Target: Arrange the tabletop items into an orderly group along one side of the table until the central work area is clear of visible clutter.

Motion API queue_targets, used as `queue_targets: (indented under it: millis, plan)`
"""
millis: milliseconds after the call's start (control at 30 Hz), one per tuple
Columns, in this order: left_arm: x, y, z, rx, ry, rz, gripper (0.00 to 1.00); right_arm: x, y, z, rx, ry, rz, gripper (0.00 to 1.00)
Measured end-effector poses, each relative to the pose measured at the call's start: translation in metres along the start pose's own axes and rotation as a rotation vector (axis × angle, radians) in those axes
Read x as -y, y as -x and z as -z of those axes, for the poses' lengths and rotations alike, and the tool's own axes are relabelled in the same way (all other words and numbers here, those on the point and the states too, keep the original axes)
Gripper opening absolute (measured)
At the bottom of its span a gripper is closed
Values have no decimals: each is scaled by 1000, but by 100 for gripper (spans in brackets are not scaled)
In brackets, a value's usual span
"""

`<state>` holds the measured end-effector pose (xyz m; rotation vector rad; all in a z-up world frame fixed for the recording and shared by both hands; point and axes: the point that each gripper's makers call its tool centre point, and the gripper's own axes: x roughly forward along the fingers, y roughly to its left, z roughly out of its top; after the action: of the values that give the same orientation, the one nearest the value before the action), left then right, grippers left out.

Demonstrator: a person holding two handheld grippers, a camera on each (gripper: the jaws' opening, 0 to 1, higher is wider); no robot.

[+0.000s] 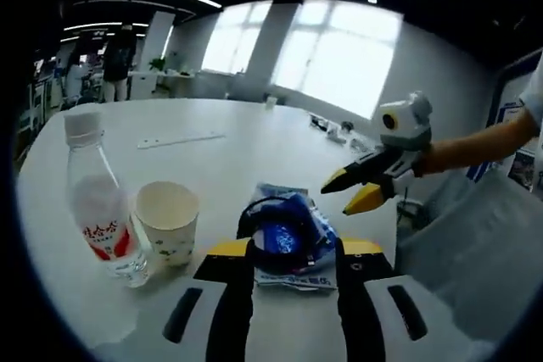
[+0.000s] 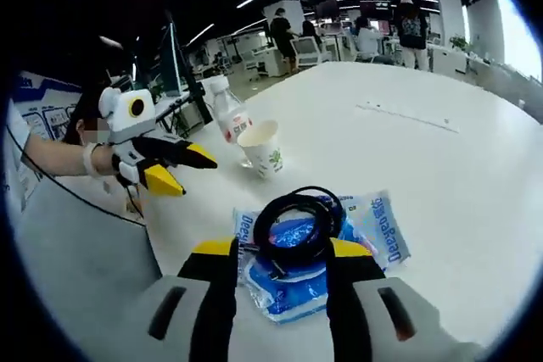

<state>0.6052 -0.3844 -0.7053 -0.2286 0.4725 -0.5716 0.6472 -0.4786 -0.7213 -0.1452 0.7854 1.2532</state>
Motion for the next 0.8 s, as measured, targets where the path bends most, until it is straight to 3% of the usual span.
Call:
queue_targets:
  millis: [167,400,500,800]
  plan:
    - [-5,-7,6,-38,22,-29,35,10,-2,4,-6,-118,44,34]
    - [-15,-18,12,-69,89,-95,33,10,-10,4,-13,-159,65,30]
    - [-17,-25,17,-100,92,-109,31,13,-15,10,-44,-171,94,30]
    - [-27,-42,27,-129,133,-153,26,33,-28,12,-51,-232,192,25]
